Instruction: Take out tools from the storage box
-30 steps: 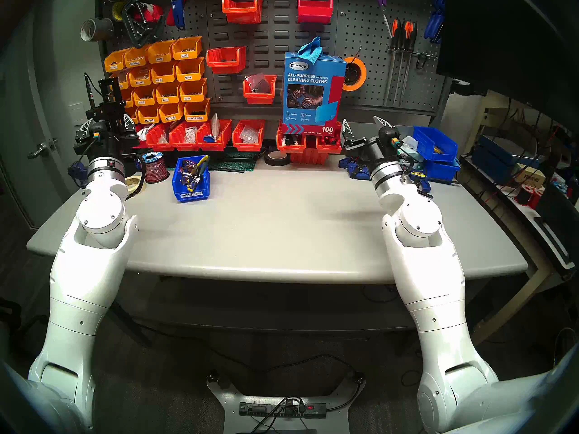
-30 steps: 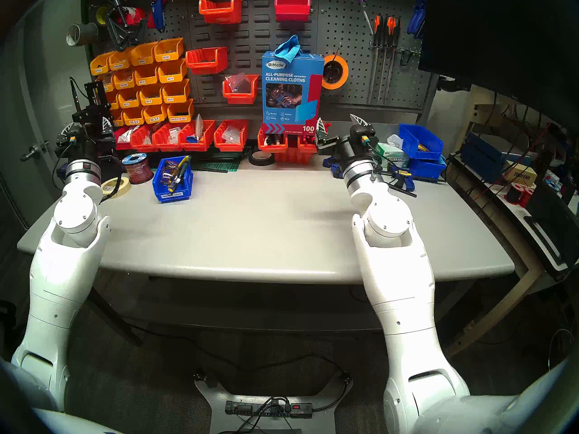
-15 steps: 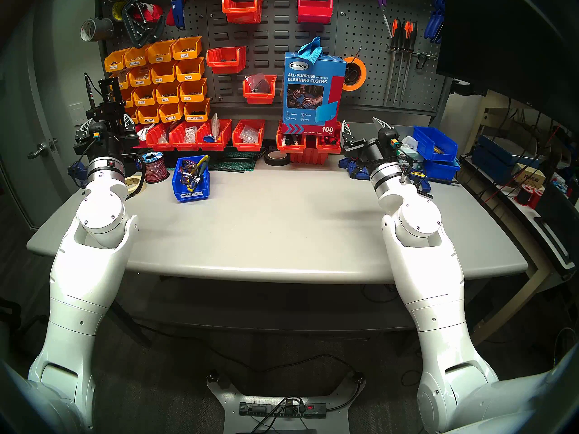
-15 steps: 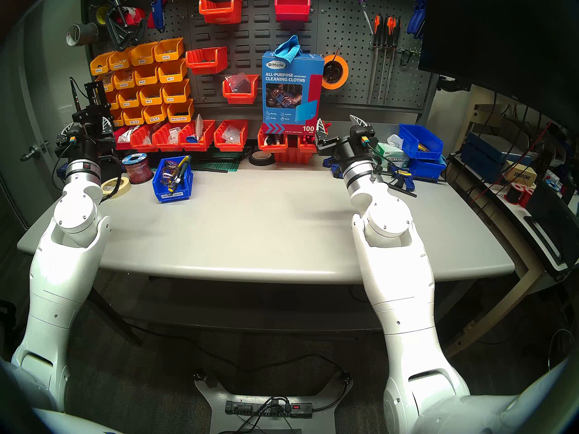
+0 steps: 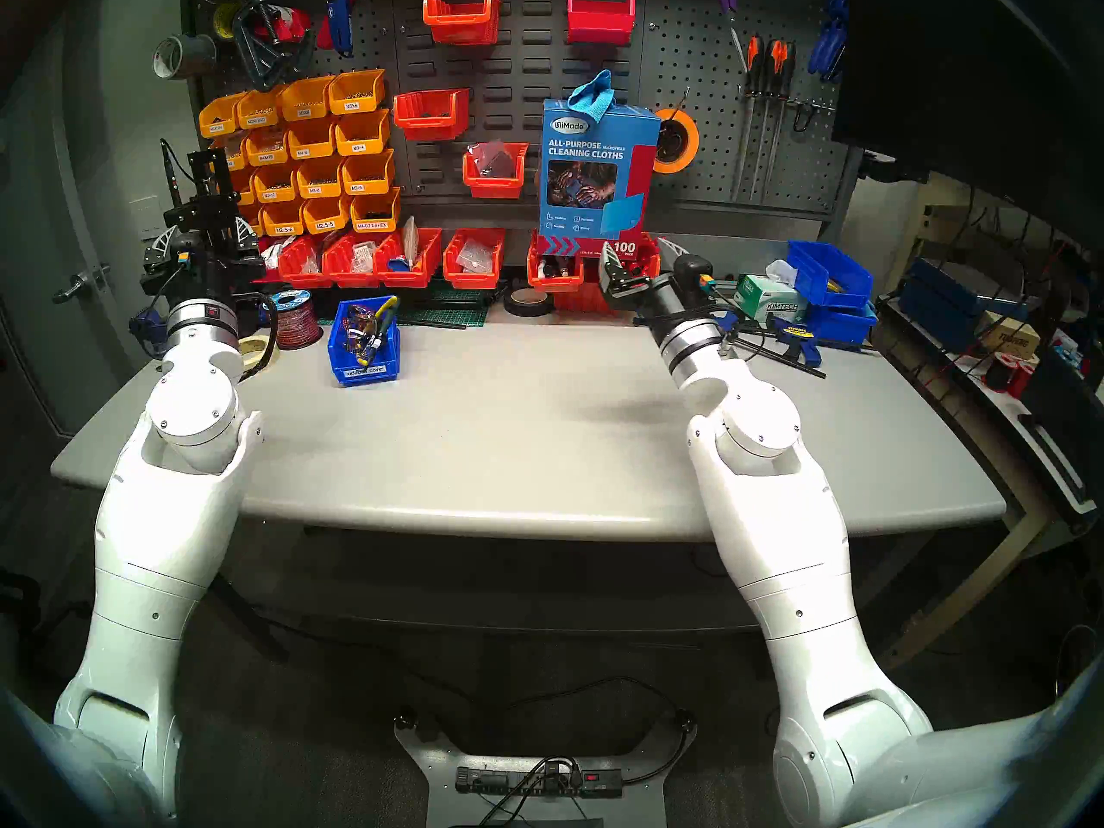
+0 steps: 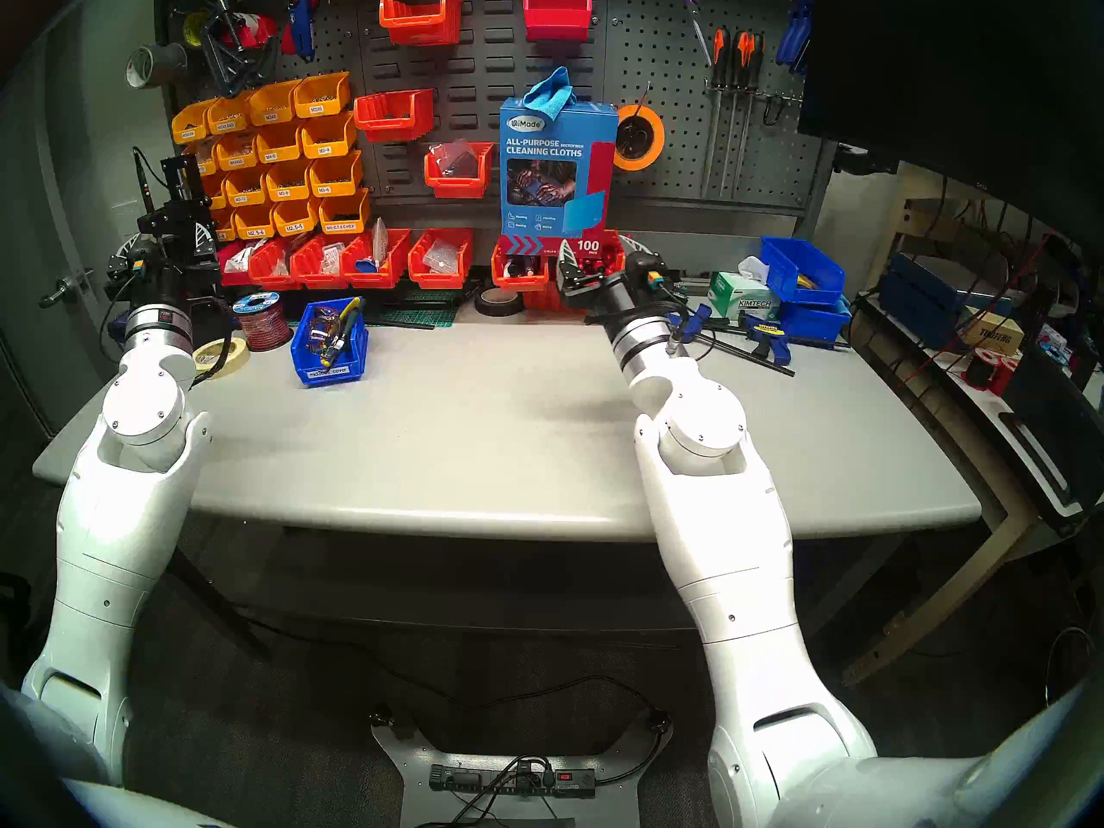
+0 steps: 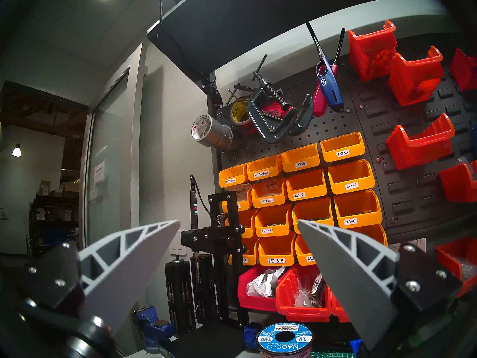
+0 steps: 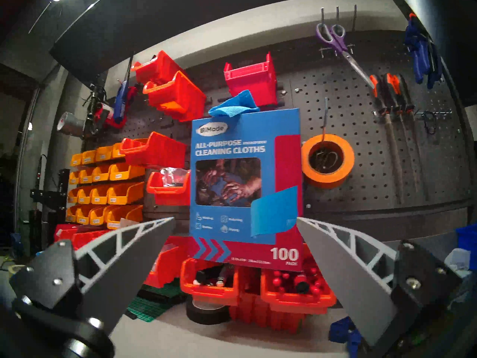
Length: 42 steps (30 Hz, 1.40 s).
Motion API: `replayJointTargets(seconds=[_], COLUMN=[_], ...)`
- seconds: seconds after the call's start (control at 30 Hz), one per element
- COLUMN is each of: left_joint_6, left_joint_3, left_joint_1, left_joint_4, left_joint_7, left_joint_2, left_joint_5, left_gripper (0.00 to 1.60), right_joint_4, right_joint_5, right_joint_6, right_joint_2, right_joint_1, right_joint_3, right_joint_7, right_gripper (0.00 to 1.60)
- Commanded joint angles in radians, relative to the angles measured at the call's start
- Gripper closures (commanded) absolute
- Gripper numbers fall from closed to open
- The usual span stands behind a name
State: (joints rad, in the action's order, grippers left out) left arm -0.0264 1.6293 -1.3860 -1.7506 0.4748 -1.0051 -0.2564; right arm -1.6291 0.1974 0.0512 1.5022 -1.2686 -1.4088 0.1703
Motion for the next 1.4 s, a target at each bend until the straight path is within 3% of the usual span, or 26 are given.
replayJointTargets(seconds=[0.0,0.37,0.67,1.13,1.37], left_joint_6=[0.003,0.004,0.004,0.004,0.004], left_joint_3=[0.003,0.003,0.003,0.003,0.002], left_joint_1=[0.01,0.01,0.01,0.01,0.01], left_joint_4=[-0.01,-0.01,-0.01,-0.01,-0.01], left_joint_7=[-0.001,-0.001,-0.001,0.0,0.0], left_joint_2=[0.003,0.003,0.004,0.004,0.004], left_joint_5=[0.0,0.0,0.0,0.0,0.0], left_gripper=[0.0,0.0,0.0,0.0,0.0], right_joint_4=[-0.022,0.054,0.14,0.308,0.395], right_joint_5=[-0.001,0.021,0.058,0.114,0.108], right_joint_6=[-0.019,-0.068,-0.09,-0.067,-0.039], right_joint_2=[0.067,0.167,0.214,0.284,0.324], right_joint_1=[0.026,0.051,0.093,0.174,0.215], right_joint_3=[0.079,0.191,0.253,0.361,0.373], right_joint_7=[-0.001,-0.027,-0.058,-0.114,-0.129], right_gripper=[0.0,0.0,0.0,0.0,0.0])
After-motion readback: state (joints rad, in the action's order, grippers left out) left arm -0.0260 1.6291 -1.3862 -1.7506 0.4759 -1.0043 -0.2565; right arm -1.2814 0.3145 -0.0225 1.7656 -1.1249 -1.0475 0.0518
